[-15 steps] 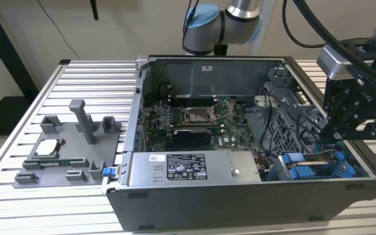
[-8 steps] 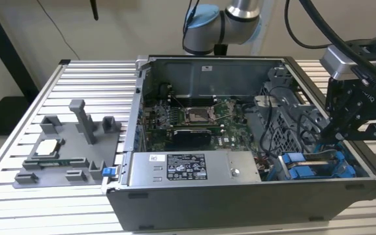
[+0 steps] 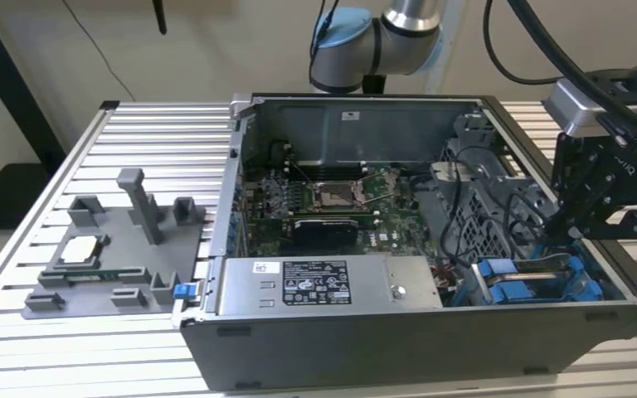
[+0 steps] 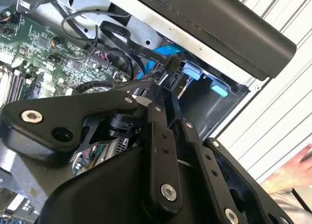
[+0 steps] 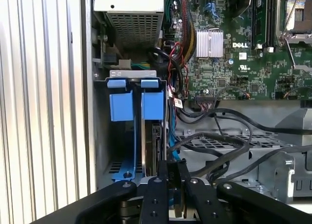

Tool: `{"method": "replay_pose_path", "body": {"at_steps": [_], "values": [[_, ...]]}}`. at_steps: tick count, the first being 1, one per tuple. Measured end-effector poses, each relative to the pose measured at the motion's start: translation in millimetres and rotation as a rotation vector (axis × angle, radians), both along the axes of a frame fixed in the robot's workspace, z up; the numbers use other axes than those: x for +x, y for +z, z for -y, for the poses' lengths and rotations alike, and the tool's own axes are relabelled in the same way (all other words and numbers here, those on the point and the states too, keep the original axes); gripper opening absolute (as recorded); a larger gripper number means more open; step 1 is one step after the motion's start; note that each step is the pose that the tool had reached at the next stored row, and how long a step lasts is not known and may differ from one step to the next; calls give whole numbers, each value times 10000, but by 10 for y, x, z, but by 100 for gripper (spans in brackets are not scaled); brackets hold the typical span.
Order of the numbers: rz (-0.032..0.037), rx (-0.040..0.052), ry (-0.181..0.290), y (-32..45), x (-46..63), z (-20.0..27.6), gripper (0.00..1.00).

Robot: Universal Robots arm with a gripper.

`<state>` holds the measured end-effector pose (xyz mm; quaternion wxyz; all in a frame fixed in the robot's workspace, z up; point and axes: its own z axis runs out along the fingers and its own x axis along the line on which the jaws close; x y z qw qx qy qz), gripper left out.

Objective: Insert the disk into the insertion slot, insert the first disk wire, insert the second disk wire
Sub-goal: 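Insert the first disk wire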

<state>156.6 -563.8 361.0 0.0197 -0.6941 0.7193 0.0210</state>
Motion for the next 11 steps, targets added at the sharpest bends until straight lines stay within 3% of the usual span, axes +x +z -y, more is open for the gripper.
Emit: {"method": "replay_pose_path", "body": {"at_steps": [11], "values": [[-5, -25, -2, -36, 0, 0, 0]]}}
